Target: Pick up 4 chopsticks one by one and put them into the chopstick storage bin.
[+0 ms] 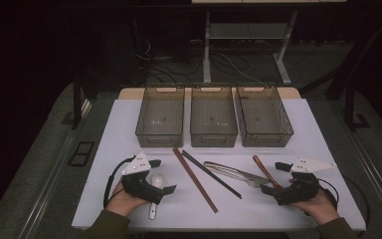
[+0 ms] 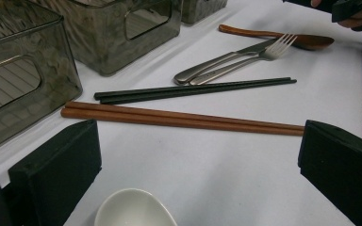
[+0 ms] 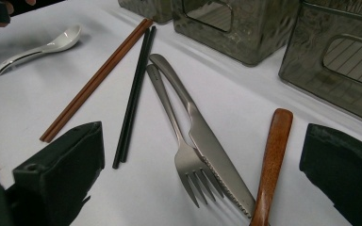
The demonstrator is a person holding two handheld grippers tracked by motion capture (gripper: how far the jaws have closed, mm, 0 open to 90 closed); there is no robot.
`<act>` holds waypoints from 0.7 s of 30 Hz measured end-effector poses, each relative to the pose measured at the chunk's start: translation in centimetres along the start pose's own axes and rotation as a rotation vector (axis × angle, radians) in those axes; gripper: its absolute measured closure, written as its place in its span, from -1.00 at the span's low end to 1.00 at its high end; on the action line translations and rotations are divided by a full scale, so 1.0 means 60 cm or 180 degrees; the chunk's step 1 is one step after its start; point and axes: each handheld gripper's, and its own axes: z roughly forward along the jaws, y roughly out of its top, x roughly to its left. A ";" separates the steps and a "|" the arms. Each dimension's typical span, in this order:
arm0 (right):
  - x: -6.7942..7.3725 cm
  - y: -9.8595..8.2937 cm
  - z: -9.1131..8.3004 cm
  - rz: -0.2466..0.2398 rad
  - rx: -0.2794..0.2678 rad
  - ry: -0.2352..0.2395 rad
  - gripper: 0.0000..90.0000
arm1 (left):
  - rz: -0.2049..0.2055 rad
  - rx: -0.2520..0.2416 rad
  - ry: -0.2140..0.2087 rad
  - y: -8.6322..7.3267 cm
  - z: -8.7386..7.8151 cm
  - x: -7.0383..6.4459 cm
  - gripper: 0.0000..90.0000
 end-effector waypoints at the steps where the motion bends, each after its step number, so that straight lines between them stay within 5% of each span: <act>1: 0.000 0.000 0.000 -0.0002 -0.0004 0.0000 -0.98 | 0.0002 0.0005 0.0003 0.000 0.000 0.000 -1.00; 12: -0.001 0.000 -0.001 0.0003 -0.0008 -0.0009 -0.98 | 0.0022 0.0029 0.0015 0.000 0.001 0.002 -0.83; 21: -0.005 0.000 -0.002 0.0034 -0.0037 -0.0010 -0.98 | 0.0053 0.0061 0.0033 0.014 0.007 0.009 -0.19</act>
